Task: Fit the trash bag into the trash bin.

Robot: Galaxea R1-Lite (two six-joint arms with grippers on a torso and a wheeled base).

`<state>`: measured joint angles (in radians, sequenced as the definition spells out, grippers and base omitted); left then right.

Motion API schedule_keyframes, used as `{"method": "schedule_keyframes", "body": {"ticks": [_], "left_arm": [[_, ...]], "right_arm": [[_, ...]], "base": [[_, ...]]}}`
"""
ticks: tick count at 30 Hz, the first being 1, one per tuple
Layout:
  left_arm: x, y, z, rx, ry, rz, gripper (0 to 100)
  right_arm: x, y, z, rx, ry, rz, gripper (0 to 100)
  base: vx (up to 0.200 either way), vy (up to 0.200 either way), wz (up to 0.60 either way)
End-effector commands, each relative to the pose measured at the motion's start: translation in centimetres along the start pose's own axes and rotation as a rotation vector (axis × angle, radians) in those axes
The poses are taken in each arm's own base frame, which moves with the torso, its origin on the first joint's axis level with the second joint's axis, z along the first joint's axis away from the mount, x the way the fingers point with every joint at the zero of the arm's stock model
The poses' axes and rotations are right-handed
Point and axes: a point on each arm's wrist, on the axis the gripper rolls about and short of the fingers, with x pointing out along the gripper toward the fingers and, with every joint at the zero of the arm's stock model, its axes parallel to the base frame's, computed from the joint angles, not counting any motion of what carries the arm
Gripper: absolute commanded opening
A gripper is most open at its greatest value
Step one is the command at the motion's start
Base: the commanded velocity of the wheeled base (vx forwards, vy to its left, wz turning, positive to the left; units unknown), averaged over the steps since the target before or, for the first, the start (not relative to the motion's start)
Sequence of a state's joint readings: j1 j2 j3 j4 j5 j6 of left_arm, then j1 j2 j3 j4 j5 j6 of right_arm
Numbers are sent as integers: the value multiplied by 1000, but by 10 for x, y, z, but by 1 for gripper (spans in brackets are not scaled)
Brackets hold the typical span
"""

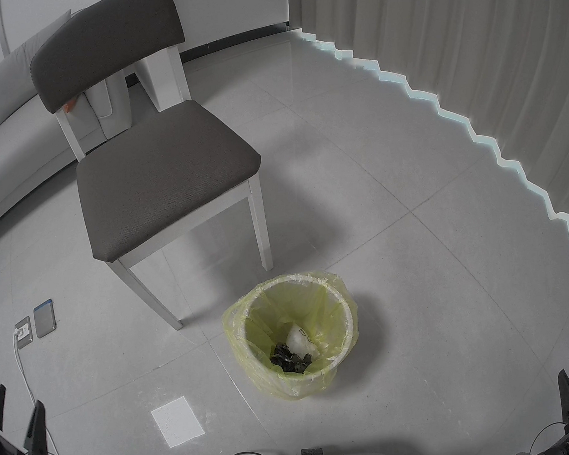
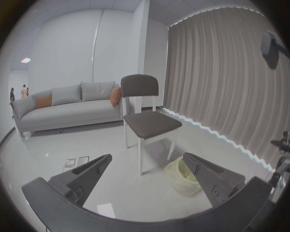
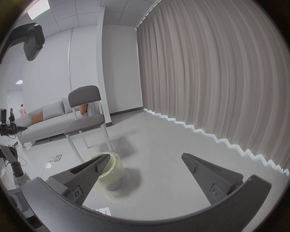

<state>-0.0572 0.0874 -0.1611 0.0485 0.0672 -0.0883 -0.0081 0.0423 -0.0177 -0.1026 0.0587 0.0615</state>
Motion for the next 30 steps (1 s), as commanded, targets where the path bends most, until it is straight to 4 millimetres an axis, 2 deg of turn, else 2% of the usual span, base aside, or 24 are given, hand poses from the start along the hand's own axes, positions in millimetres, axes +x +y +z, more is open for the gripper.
{"method": "schedule_keyframes", "body": {"ticks": [1,5,12,17,24,30], "left_arm": [[4,1,-39,62,-4,7,100],[4,1,-41,52,14,12,100],[4,1,-41,52,14,12,100],[4,1,-40,52,12,15,100],[4,1,-41,59,13,15,100],[4,1,-41,58,13,15,100]], "right_arm": [[-3,0,-7,10,-4,19,100],[-3,-1,-7,-47,-6,-26,100],[-2,-1,-7,-79,-4,-2,100],[-3,-3,-8,-93,-2,-97,100],[-3,-3,-8,-71,-1,-74,100],[-3,-2,-8,-165,3,-71,100]], "base": [[0,0,0],[0,0,0],[0,0,0],[0,0,0],[0,0,0],[0,0,0]]}}
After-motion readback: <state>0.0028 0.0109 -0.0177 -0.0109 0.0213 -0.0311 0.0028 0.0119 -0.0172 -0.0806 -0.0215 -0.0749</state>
